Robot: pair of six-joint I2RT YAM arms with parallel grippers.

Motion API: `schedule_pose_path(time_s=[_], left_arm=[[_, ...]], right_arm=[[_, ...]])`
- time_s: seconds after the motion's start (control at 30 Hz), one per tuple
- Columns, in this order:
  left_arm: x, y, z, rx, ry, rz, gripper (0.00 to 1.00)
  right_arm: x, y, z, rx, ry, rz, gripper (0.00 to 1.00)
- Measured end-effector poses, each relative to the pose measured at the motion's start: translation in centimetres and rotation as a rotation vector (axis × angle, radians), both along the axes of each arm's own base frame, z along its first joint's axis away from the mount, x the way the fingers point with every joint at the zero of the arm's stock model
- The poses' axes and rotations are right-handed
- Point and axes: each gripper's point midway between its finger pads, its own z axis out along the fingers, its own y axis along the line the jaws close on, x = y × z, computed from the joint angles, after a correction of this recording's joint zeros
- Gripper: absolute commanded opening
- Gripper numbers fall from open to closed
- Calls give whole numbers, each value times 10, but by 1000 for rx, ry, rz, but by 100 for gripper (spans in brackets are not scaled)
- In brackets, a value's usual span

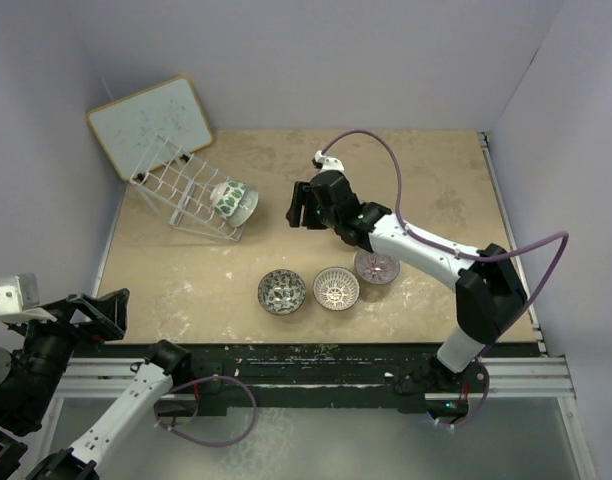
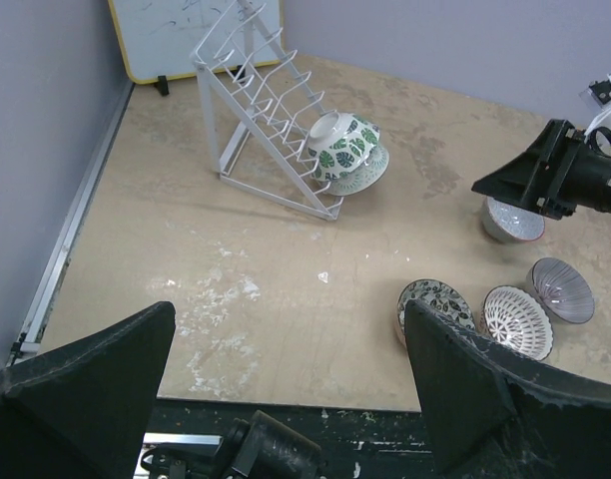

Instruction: Load the bowls into the dish rack

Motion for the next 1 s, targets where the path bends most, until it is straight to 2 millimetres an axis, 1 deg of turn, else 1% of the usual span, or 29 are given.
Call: schedule_pose_path(time_s=[0.1, 0.17, 0.27, 0.37, 0.43, 0.57, 0.63, 0.73, 0.87, 1.0], left_arm=[[3, -2, -3, 4, 10, -2, 99], [5, -3, -6, 8, 20, -3, 99], [5, -3, -7, 10, 23, -2, 99], [5, -2, -7, 10, 23, -1, 99], [5, -1, -7, 11, 22, 5, 99], [5, 0, -8, 13, 24, 13, 99], [5, 1, -8, 13, 26, 15, 99], [6, 2, -9, 15, 28, 19, 99], [9, 2, -14, 24, 45, 23, 99], [11, 1, -19, 32, 61, 23, 99]], right_arm=[[-3, -30, -24, -201, 17, -21, 63], [2, -46, -35, -327, 25, -40, 60], [15, -58, -45, -471, 21, -65, 55], [31, -65, -53, -585, 18, -94, 50], [39, -70, -64, -648, 25, -107, 47], [41, -87, -86, -730, 71, -111, 43], [44, -98, -91, -756, 86, -126, 39], [49, -110, -93, -768, 96, -144, 38], [54, -118, -94, -773, 102, -156, 38], [56, -117, -105, -784, 111, -146, 38]])
